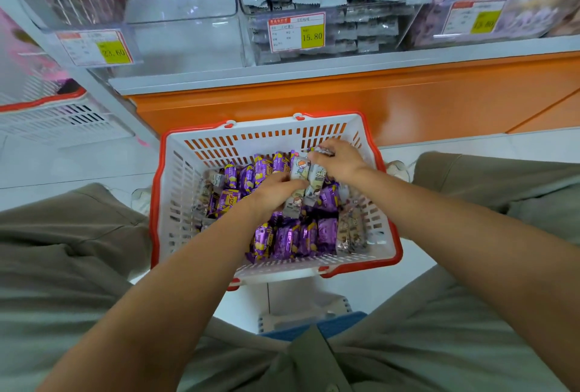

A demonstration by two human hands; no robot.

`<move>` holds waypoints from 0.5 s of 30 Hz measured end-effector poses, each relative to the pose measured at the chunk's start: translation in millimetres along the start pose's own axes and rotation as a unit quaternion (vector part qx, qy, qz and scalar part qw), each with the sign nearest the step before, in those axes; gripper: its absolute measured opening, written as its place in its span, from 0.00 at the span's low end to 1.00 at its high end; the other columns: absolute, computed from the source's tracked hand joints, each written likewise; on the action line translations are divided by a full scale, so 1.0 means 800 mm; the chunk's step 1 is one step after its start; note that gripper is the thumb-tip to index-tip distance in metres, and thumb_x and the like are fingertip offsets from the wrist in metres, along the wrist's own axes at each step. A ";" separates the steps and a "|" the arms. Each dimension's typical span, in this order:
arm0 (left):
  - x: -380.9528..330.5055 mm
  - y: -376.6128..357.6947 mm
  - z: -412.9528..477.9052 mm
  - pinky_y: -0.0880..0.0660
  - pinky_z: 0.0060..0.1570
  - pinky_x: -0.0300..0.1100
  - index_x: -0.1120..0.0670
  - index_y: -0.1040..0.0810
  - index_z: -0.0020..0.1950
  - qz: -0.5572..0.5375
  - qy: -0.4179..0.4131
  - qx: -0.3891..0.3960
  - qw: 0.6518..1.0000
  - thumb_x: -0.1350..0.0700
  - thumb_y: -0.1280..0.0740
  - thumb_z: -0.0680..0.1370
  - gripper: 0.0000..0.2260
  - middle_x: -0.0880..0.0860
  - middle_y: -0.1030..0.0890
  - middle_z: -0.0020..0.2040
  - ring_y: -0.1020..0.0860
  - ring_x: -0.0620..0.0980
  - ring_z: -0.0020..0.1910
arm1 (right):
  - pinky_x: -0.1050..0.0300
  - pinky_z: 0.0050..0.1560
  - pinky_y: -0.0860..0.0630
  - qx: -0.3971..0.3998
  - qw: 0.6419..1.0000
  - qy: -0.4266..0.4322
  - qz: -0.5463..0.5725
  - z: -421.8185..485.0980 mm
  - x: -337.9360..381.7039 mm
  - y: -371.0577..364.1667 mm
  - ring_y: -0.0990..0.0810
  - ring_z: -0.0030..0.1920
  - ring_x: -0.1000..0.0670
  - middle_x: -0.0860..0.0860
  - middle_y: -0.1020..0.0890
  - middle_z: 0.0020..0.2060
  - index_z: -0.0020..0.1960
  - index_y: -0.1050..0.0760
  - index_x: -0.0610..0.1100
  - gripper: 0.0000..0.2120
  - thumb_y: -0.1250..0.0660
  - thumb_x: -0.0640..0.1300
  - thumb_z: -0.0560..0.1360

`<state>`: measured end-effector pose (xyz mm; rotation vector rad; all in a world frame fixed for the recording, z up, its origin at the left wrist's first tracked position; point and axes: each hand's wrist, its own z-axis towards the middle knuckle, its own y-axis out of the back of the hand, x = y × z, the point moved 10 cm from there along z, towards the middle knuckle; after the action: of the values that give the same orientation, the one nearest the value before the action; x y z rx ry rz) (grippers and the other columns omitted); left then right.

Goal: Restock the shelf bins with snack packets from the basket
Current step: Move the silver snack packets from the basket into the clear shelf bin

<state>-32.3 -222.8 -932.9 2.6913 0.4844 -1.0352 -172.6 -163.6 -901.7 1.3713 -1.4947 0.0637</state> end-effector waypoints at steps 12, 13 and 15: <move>-0.039 0.012 -0.018 0.35 0.68 0.52 0.62 0.44 0.77 -0.167 -0.011 -0.103 0.981 0.51 0.27 0.75 0.39 0.58 0.35 0.75 0.36 0.55 0.73 | 0.50 0.62 0.27 -0.009 0.989 0.087 0.121 -0.039 0.050 0.032 0.25 0.60 0.46 0.46 0.28 0.66 0.76 0.40 0.46 0.26 0.36 0.43 0.80; -0.040 0.014 -0.019 0.38 0.70 0.53 0.63 0.40 0.76 -0.188 -0.007 -0.109 0.976 0.51 0.27 0.75 0.36 0.58 0.34 0.74 0.36 0.55 0.73 | 0.52 0.63 0.29 0.005 0.989 0.104 0.105 -0.047 0.052 0.027 0.27 0.63 0.47 0.47 0.30 0.68 0.76 0.41 0.46 0.28 0.36 0.42 0.79; -0.045 0.013 -0.026 0.38 0.72 0.51 0.65 0.33 0.71 -0.220 -0.001 -0.110 0.969 0.52 0.27 0.74 0.31 0.56 0.27 0.67 0.33 0.54 0.70 | 0.51 0.69 0.34 0.043 0.987 0.139 0.074 -0.063 0.056 0.011 0.33 0.71 0.48 0.49 0.35 0.73 0.77 0.44 0.48 0.33 0.32 0.45 0.77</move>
<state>-40.9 -233.8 -892.7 2.4377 1.1604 -1.0115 -137.3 -159.0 -843.8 1.2588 -1.3663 0.4025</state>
